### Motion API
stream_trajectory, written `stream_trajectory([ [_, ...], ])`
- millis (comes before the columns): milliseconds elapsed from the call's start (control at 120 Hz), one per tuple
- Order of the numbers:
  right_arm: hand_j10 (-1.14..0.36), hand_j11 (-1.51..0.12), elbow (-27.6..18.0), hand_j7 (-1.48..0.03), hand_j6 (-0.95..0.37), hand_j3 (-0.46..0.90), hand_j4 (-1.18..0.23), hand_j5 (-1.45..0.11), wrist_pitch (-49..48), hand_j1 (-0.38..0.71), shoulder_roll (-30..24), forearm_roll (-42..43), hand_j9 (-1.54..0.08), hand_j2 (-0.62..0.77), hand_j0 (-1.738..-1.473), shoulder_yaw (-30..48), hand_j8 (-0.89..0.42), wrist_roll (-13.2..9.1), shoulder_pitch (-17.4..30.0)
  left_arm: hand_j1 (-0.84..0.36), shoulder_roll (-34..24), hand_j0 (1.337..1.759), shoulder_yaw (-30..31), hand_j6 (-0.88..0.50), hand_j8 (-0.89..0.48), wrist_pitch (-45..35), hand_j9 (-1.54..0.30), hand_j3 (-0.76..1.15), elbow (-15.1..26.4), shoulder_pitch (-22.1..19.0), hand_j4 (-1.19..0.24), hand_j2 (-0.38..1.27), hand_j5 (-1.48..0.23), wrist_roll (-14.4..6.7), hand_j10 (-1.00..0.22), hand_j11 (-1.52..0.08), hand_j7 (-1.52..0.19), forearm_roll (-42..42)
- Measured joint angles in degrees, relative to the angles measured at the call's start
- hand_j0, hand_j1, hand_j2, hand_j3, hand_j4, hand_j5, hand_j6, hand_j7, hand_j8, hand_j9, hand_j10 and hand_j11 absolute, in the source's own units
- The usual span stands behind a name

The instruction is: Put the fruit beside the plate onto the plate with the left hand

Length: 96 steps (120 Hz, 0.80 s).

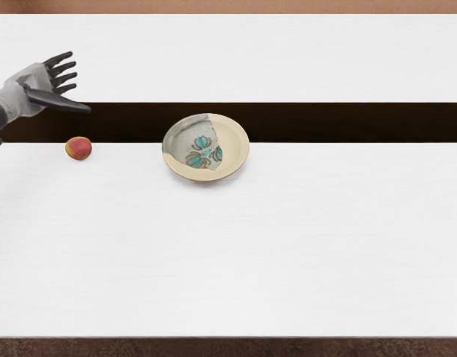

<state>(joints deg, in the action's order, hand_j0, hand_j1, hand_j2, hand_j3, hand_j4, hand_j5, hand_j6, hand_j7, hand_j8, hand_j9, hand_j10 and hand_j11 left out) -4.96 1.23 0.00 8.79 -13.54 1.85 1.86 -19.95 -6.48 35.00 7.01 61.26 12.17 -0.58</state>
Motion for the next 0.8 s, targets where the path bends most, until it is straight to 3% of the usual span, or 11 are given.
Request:
stream_trajectory([
  [133,0.00,0.00,0.05,0.00,0.00,0.00,0.00,0.00,0.00,-0.35,0.00,0.00,0.00,0.00,-1.658,0.02,0.00,0.01,0.03,0.33,-0.09,1.658,0.02,-0.02,-0.02,0.00,-0.02,0.00,-0.34,1.89,-0.02,0.01,-0.02,-0.58,-0.02,-0.02,-0.02,0.23],
  [283,0.00,0.00,0.10,0.00,0.00,0.00,0.00,0.00,0.00,-0.35,0.00,0.00,0.00,0.00,-1.658,0.01,0.00,0.00,0.06,0.33,-0.65,1.658,0.33,-0.02,-0.02,0.00,-0.02,0.00,-1.81,1.50,-0.02,0.01,-0.02,-5.72,-0.02,-0.02,-0.02,0.55],
  [383,0.00,0.00,0.09,0.00,0.00,0.00,0.00,0.00,0.00,-0.35,0.00,0.00,0.00,0.00,-1.658,0.01,0.00,0.00,0.07,0.33,-1.20,1.658,3.38,-0.02,-0.02,0.00,-0.02,0.00,-3.03,1.52,-0.02,0.00,-0.02,-7.72,-0.02,-0.02,-0.02,0.66],
  [483,0.00,0.00,0.10,0.00,0.00,0.00,0.00,0.00,0.00,-0.35,0.00,0.00,0.00,0.00,-1.658,0.01,0.00,0.00,0.07,0.33,-2.59,1.658,6.18,-0.02,-0.02,0.00,-0.02,0.00,-2.90,4.54,-0.02,0.00,-0.02,-9.36,-0.02,-0.02,-0.02,1.64],
  [525,0.00,0.00,0.11,0.00,0.00,0.00,0.00,0.00,0.00,-0.35,0.00,0.00,0.00,0.00,-1.658,0.01,0.00,0.00,0.07,0.33,-1.63,1.658,10.34,-0.02,-0.02,0.00,-0.02,0.00,-2.01,7.60,-0.02,0.00,-0.02,-9.56,-0.02,-0.02,-0.02,1.84],
  [717,0.00,0.00,0.10,0.00,0.00,0.00,0.00,0.00,0.00,-0.35,0.00,0.00,0.00,0.00,-1.658,0.00,0.00,0.00,0.07,0.33,-0.31,1.658,30.33,-0.02,-0.02,0.01,-0.03,0.00,2.10,14.49,-0.02,0.00,-0.03,-9.41,-0.02,-0.03,-0.03,0.01],
  [800,0.00,0.00,0.10,0.00,0.00,0.00,0.00,0.00,0.00,-0.35,0.00,0.00,0.00,0.00,-1.658,0.00,0.00,0.00,0.07,0.32,-2.59,1.658,37.79,-0.03,-0.03,0.01,-0.03,0.00,7.80,19.07,-0.03,0.01,-0.03,-9.45,-0.03,-0.03,-0.03,-0.07],
])
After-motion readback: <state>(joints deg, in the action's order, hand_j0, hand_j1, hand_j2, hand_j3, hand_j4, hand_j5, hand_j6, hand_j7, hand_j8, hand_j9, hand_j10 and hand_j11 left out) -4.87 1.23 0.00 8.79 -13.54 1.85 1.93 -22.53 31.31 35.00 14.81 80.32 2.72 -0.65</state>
